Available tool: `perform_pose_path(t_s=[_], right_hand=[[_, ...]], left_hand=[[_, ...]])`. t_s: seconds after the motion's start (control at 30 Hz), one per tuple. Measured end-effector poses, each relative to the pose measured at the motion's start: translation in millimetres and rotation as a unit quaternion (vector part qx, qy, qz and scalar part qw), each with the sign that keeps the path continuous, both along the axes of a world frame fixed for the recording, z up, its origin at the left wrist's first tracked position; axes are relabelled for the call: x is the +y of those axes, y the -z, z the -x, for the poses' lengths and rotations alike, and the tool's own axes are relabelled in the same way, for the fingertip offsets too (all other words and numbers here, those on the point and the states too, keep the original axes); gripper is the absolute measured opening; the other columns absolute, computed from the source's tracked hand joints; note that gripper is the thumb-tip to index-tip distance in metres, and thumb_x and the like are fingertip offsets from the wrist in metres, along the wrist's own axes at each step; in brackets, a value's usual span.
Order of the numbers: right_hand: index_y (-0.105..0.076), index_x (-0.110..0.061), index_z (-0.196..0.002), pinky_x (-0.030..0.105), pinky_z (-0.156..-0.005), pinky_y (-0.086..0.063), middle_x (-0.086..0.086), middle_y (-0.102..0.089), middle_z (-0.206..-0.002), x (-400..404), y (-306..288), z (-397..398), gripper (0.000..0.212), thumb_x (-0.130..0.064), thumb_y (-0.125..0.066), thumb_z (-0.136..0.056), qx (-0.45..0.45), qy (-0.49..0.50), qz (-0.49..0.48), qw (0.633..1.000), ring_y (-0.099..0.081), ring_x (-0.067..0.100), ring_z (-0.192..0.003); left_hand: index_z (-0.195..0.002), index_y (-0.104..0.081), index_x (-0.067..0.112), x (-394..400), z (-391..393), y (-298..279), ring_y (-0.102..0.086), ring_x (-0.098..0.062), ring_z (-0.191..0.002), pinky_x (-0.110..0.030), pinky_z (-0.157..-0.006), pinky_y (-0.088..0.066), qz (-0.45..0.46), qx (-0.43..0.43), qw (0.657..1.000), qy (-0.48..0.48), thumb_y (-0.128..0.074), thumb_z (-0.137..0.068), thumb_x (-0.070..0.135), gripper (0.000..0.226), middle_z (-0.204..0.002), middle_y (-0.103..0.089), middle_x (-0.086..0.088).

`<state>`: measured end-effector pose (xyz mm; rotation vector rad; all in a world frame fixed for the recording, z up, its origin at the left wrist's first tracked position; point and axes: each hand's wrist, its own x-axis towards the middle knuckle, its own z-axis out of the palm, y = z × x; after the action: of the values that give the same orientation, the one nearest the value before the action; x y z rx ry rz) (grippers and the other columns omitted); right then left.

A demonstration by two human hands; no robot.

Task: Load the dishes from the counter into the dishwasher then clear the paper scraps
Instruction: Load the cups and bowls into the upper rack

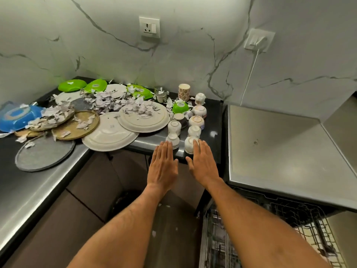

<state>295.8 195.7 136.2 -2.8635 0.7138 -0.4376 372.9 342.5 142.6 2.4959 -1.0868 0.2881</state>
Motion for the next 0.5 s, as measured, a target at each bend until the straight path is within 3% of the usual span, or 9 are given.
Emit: perform_pose_path(t_s=[0.17, 0.37, 0.5], right_hand=[[-0.023, -0.004, -0.156, 0.040, -0.123, -0.029, 0.016, -0.027, -0.157, -23.4, 28.1, -34.7, 0.079, -0.033, -0.066, -0.097, -0.020, 0.043, -0.063, 0.997, -0.024, 0.029, -0.148], [-0.013, -0.004, -0.159, 0.041, -0.123, -0.029, 0.016, -0.016, -0.163, -36.6, 53.2, -63.0, 0.085, -0.030, -0.065, -0.097, -0.013, 0.084, -0.167, 0.982, -0.019, 0.029, -0.151], [-0.017, -0.006, -0.158, 0.039, -0.118, -0.037, 0.014, -0.023, -0.159, -41.9, 56.5, -76.3, 0.085, -0.017, -0.069, -0.091, -0.043, 0.113, -0.205, 0.971, -0.035, 0.027, -0.143]], left_hand=[[-0.156, -0.023, 0.003, -42.5, -48.8, 26.3, -0.019, -0.028, -0.153, -0.042, -0.126, -0.015, -0.007, 0.041, 0.995, 0.087, -0.052, -0.097, 0.027, 0.070, -0.162, -0.027, -0.018], [-0.157, -0.019, 0.001, -81.7, -88.3, 52.7, -0.017, -0.027, -0.153, -0.038, -0.127, -0.008, -0.011, 0.051, 0.982, 0.183, -0.040, -0.102, 0.025, 0.064, -0.163, -0.023, -0.018], [-0.158, -0.013, 0.001, -100.6, -101.1, 53.3, -0.017, -0.026, -0.153, -0.038, -0.127, -0.009, 0.020, 0.168, 0.959, 0.229, -0.040, -0.105, 0.023, 0.063, -0.164, -0.019, -0.018]])
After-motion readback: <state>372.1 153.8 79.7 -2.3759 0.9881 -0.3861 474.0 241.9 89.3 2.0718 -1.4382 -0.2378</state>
